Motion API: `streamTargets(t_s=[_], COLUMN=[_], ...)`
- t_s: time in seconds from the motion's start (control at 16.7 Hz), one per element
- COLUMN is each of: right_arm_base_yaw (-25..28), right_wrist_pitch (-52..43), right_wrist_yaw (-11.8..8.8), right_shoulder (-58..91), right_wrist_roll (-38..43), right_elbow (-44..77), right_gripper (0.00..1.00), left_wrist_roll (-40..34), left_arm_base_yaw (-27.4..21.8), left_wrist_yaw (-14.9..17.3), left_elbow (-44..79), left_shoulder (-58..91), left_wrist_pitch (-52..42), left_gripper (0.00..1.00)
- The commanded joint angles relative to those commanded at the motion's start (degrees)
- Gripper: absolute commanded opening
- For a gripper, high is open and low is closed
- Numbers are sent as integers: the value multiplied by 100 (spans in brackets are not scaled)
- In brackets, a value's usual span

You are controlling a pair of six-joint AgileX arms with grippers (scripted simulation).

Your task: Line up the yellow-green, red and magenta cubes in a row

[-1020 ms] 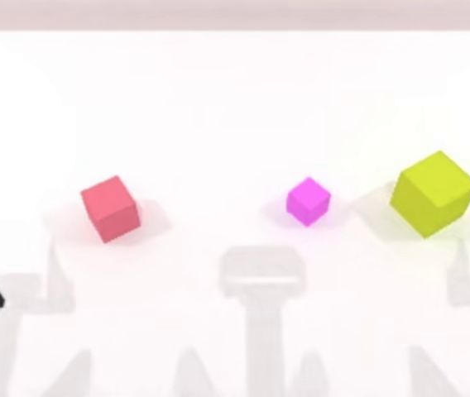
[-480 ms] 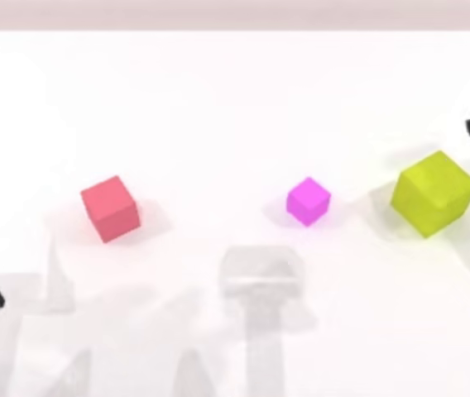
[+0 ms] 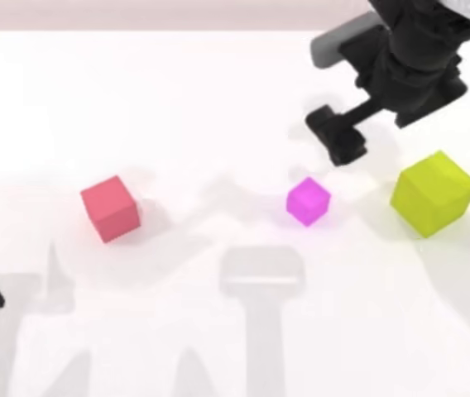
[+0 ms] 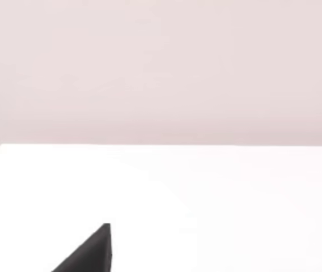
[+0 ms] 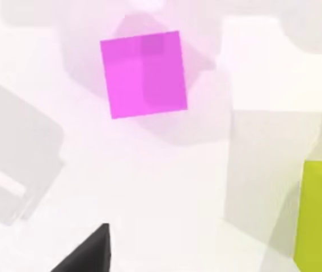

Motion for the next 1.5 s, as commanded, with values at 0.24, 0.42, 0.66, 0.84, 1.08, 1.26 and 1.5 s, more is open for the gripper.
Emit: streamTargets(t_s=[0.24, 0.42, 0.66, 0.84, 1.08, 1.26, 1.5], right_arm_base_yaw=[346, 492, 528, 497, 519, 525, 537], right_wrist_pitch=[-852, -1183, -1256, -1245, -819, -34, 551], right_wrist_yaw=[15, 31, 36, 34, 36, 38, 39], right_shoulder=[1463, 2092, 2251, 2244, 2302, 2426, 2553], right_wrist_roll=[-123, -175, -188, -183, -196, -184, -176], right_elbow=[1530, 2214, 2378, 2364, 1971, 1379, 873], right_gripper=[100, 100, 100, 100, 100, 100, 100], left_wrist_roll=[0, 0, 0, 0, 0, 0, 0], left_arm_base_yaw=[0, 0, 0, 0, 0, 0, 0], left_wrist_yaw=[0, 0, 0, 0, 0, 0, 0], left_elbow=[0, 0, 0, 0, 0, 0, 0], left_shoulder=[0, 0, 0, 0, 0, 0, 0], left_wrist_pitch=[0, 0, 0, 0, 0, 0, 0], left_gripper=[100, 100, 100, 100, 100, 100, 100])
